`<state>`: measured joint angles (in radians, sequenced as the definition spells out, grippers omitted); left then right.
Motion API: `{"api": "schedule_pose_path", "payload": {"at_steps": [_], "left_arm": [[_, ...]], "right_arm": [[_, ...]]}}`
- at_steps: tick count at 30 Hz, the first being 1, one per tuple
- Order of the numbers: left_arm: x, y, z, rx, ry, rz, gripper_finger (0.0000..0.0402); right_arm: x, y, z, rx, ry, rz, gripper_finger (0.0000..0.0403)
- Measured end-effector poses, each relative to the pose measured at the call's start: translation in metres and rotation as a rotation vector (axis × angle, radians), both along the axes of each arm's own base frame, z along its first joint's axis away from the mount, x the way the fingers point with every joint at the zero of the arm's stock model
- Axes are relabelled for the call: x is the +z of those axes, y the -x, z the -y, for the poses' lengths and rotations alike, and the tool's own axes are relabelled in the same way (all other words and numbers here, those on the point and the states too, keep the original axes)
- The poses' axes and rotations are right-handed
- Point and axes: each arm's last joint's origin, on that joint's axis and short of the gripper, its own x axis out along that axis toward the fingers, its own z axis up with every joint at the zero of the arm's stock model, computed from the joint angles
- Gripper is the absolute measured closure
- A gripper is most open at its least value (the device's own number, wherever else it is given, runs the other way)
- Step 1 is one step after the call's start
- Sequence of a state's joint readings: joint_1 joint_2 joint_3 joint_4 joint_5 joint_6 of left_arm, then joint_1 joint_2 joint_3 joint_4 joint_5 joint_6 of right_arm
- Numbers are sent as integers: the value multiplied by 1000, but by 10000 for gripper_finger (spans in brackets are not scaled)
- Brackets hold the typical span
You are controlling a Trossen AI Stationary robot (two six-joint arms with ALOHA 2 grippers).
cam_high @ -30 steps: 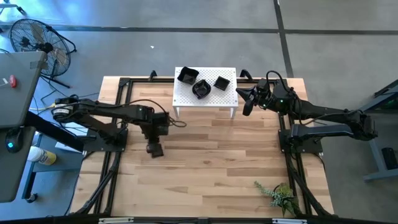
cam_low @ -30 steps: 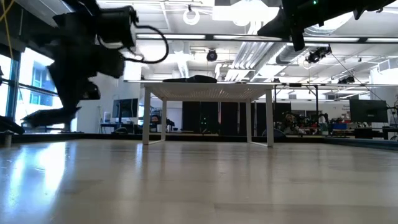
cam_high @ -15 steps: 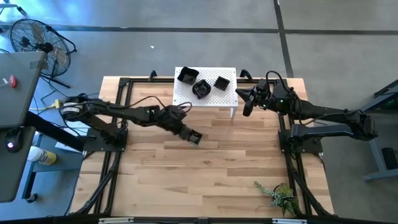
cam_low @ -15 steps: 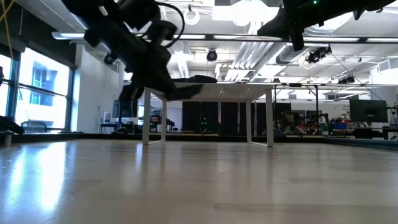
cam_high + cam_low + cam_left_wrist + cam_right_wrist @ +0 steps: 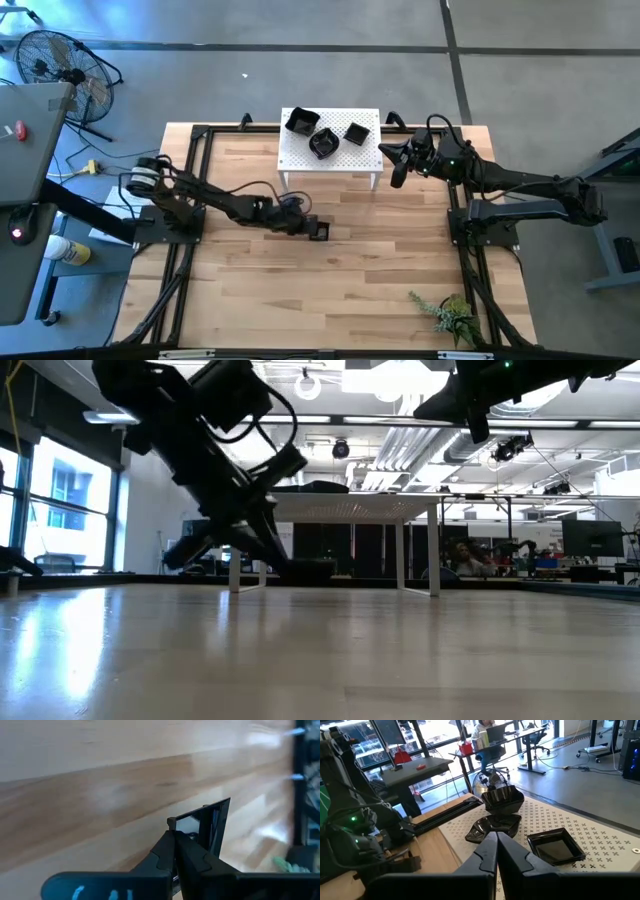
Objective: Pick & Place Mini shaped plates
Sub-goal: Stack the black square plate on top of the black square plates on the shelf
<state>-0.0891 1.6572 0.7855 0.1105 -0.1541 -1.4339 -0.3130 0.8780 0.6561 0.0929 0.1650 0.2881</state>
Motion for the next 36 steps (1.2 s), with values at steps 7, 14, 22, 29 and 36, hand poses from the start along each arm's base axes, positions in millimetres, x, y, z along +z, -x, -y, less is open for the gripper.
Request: {"api": "schedule_pose_path", "payload": {"at_steps": [7,14,22,29,36], "left_arm": [[2,-21,3,10,9,11,399],[-9,-42,2,-29,56,-17,399],[-14,-52,-4,-59,69,-28,385],[-13,-52,-4,-106,36,-21,301],[19,-42,2,-271,-116,13,317]], "right_arm": [[0,0,0,1,8,-4,401],[0,0,0,2,15,-8,401],[-1,0,-1,25,10,-14,401],[-1,0,-1,25,9,-19,402],[-4,0,-1,31,-2,-50,402]]}}
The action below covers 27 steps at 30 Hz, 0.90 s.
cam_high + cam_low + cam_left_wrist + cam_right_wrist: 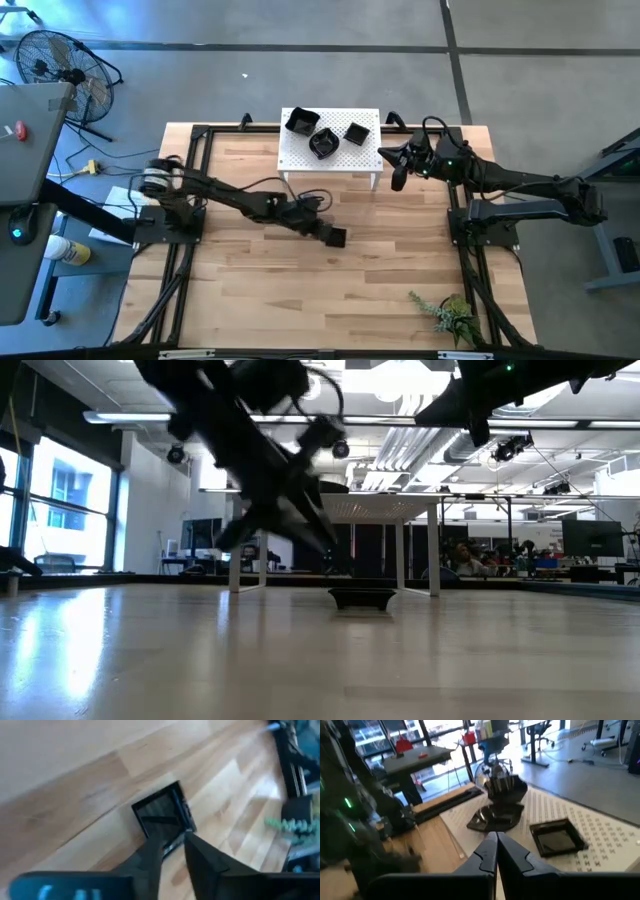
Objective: Pick & Place Mini shaped plates
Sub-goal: Stack the black square plate on top of the black square plates on the shelf
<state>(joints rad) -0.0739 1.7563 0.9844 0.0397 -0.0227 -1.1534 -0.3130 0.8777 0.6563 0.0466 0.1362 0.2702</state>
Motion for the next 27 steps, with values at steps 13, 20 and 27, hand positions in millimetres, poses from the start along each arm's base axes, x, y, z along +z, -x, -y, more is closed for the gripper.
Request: {"api": "schedule_pose_path", "payload": {"at_steps": [13,20,27], "left_arm": [[47,70,14,-113,-331,131,399],[44,119,4,-83,-387,261,400],[47,155,-3,-65,-484,330,400]], "right_arm": [[-10,-7,-19,150,-85,-67,402],[-28,-26,-42,139,-205,-128,402],[-54,-48,-70,146,-428,-185,402]]}}
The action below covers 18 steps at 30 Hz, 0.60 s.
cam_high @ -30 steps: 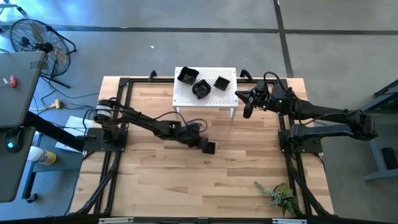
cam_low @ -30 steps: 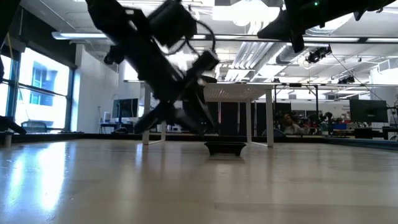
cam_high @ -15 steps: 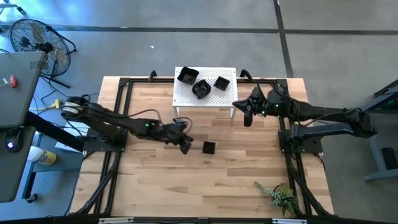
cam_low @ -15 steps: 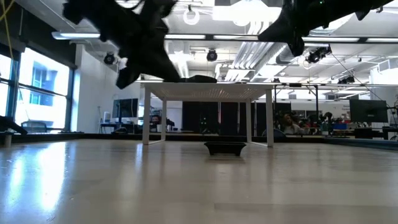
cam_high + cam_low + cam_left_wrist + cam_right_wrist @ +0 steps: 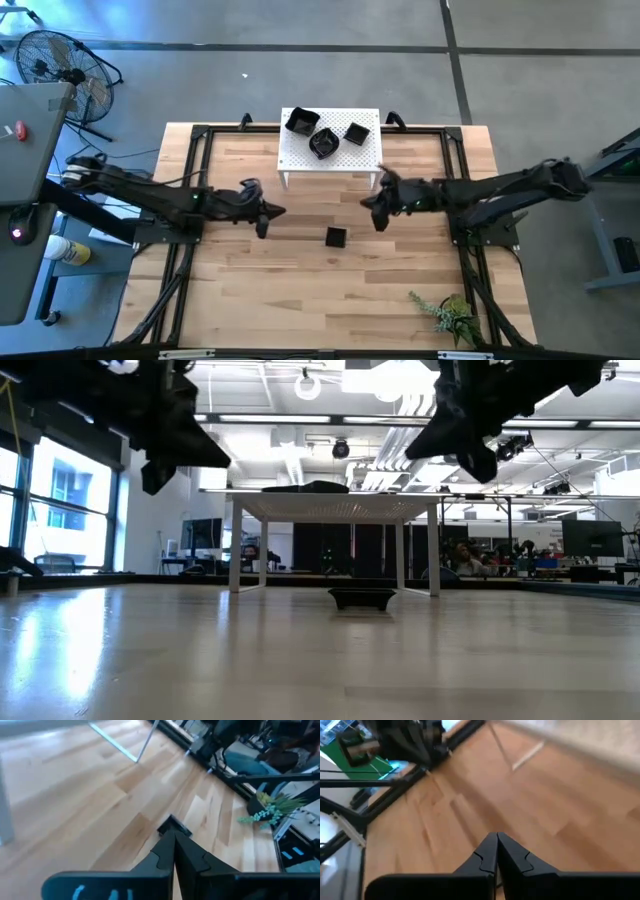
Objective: Pick & Place Mini shaped plates
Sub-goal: Stack the black square plate on top of the black square plates on the shelf
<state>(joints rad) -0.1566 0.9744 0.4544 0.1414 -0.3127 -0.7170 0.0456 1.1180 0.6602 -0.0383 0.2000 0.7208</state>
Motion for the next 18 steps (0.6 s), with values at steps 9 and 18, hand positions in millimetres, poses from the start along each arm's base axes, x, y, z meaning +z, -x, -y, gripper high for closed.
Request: {"api": "schedule_pose_path", "payload": {"at_steps": [9,18], "left_arm": [[-13,43,-6,-30,-38,123,401],[-24,59,-8,-78,-49,122,401]], "right_arm": [[-55,-26,-30,-157,-363,-165,356],[-96,-49,-43,-253,-524,-173,286]]}}
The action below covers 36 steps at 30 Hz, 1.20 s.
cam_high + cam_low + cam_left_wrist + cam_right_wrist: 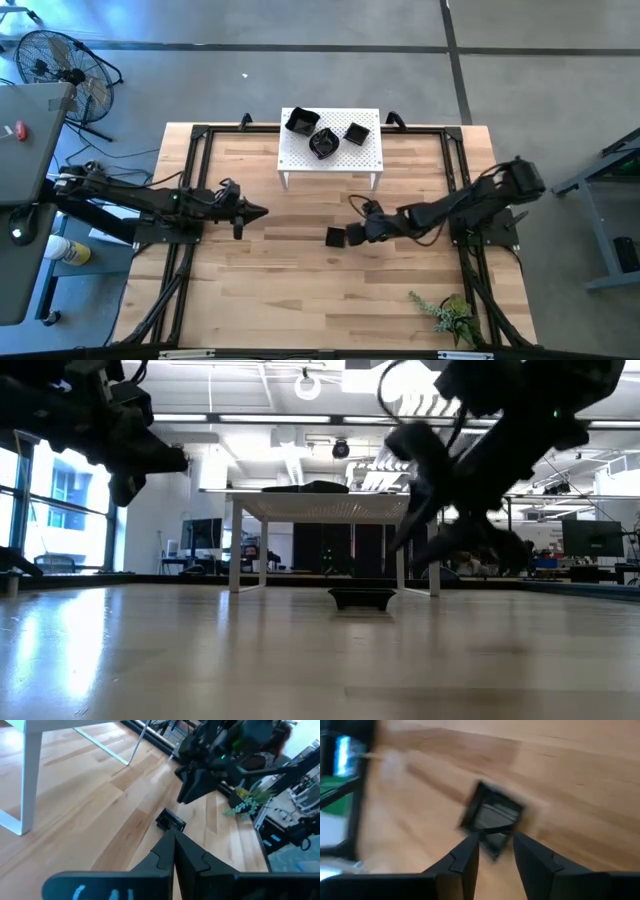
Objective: Pick & Place Mini shaped plates
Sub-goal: Stack the black square plate on top of the black square plates on the shelf
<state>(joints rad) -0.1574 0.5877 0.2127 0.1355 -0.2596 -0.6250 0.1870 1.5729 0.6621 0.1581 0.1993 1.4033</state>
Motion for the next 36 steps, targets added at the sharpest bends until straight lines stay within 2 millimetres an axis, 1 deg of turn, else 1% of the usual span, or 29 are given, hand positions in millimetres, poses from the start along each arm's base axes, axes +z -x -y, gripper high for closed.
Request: {"api": "schedule_pose_path", "payload": {"at_steps": [3,9,12,16,24,27,30,33,36], "left_arm": [[2,2,0,-5,7,17,401],[2,2,1,-41,-21,15,401],[2,2,1,-44,-34,12,401],[2,2,1,-42,-35,9,401],[1,2,0,-21,-48,1,401],[1,2,-2,24,-62,1,401],[2,2,-2,26,-95,1,401],[3,1,-6,6,-94,7,401],[3,1,-14,0,-111,9,401]], "right_arm": [[-15,-3,-2,-34,1,-55,286],[-24,-25,-6,-27,30,-75,299],[-30,-31,-5,-40,35,-125,313],[-29,-37,-5,-58,53,-165,335],[-27,-39,-4,-50,65,-167,394],[-20,-38,-3,-52,65,-147,396],[-5,-38,1,-58,60,-100,391],[16,-35,8,-54,74,-37,395],[43,-30,18,-80,102,50,399]]}}
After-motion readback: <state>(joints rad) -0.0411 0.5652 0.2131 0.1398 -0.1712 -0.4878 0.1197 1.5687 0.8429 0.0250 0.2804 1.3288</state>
